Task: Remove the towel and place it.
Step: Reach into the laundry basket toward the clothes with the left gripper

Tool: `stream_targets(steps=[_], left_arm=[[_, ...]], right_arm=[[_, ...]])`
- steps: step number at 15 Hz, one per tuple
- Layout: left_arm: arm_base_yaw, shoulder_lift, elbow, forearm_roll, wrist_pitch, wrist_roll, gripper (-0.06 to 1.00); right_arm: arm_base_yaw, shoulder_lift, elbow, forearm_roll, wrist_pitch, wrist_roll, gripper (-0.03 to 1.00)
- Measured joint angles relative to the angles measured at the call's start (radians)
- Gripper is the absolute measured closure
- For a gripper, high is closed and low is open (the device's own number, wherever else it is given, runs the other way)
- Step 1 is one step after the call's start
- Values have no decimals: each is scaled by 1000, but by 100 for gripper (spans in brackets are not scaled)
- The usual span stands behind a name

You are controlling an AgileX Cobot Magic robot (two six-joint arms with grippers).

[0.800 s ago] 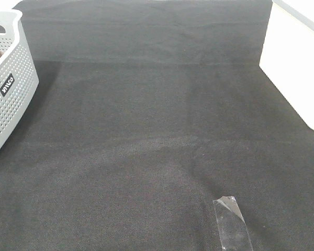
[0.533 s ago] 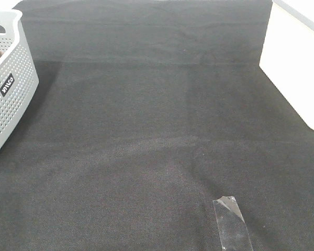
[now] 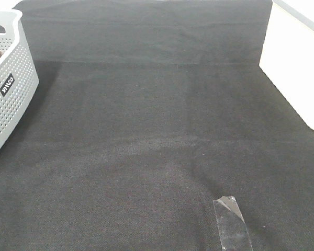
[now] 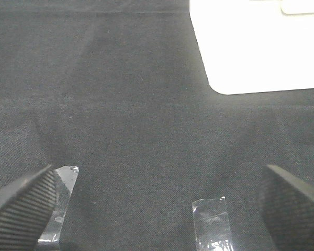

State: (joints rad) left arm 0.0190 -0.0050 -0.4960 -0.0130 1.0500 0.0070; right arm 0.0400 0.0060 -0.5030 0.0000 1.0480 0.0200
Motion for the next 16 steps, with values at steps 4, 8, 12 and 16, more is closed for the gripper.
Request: stream_targets(steps=[4,8,12,16], left_arm=[[0,0,0,0,0,0,-5],[0,0,0,0,0,0,-5],[0,0,0,0,0,0,-5],[0,0,0,0,0,0,-5]], right_arm=[[0,0,0,0,0,0,0],[0,0,0,0,0,0,0],[0,0,0,0,0,0,0],[0,0,0,0,0,0,0]])
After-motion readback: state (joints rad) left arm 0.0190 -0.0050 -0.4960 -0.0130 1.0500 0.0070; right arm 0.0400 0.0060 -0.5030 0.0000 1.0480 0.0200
